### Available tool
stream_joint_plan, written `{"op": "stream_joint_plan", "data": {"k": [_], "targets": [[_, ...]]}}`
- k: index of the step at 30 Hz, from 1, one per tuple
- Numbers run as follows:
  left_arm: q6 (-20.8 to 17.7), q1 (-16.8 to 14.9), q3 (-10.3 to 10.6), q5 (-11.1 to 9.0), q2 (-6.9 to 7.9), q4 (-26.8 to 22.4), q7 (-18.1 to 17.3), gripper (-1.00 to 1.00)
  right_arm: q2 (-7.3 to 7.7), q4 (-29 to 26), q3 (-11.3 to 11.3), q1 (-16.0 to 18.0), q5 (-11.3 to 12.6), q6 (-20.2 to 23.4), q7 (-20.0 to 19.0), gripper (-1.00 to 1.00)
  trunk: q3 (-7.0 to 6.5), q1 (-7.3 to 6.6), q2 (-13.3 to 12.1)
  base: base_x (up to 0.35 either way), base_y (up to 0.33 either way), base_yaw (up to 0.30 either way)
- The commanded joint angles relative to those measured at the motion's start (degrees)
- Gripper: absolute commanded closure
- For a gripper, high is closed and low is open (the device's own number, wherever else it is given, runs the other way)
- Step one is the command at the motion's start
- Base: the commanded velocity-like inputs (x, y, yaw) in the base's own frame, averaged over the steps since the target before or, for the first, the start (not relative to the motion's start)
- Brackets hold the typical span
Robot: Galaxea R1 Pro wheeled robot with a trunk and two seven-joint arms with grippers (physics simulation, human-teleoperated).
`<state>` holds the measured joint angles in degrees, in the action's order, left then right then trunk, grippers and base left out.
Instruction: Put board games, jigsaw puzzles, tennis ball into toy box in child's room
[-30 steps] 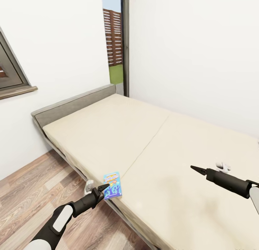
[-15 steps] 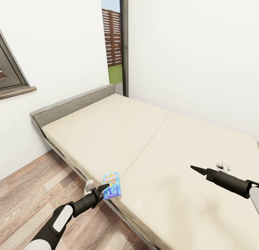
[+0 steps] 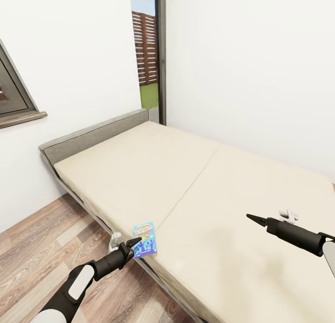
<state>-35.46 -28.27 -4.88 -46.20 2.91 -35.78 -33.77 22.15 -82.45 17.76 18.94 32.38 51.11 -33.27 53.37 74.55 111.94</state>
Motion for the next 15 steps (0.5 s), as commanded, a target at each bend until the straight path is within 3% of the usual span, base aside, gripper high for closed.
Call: {"op": "stream_joint_plan", "data": {"k": [1,15], "targets": [[-0.4,-0.03,-0.13,-0.2,-0.01,0.01,-0.06,-1.0,-0.01,-0.01,0.08,0.04,-0.03,0.36,-0.21,-1.0,0.05,-0.01,0.02,0.0,0.0,0.0],[-0.4,-0.03,-0.07,-0.2,-0.07,0.01,-0.06,-1.0,-0.01,-0.02,0.08,0.05,-0.03,0.34,-0.21,-1.0,0.05,-0.01,0.02,0.0,0.0,0.0]]}}
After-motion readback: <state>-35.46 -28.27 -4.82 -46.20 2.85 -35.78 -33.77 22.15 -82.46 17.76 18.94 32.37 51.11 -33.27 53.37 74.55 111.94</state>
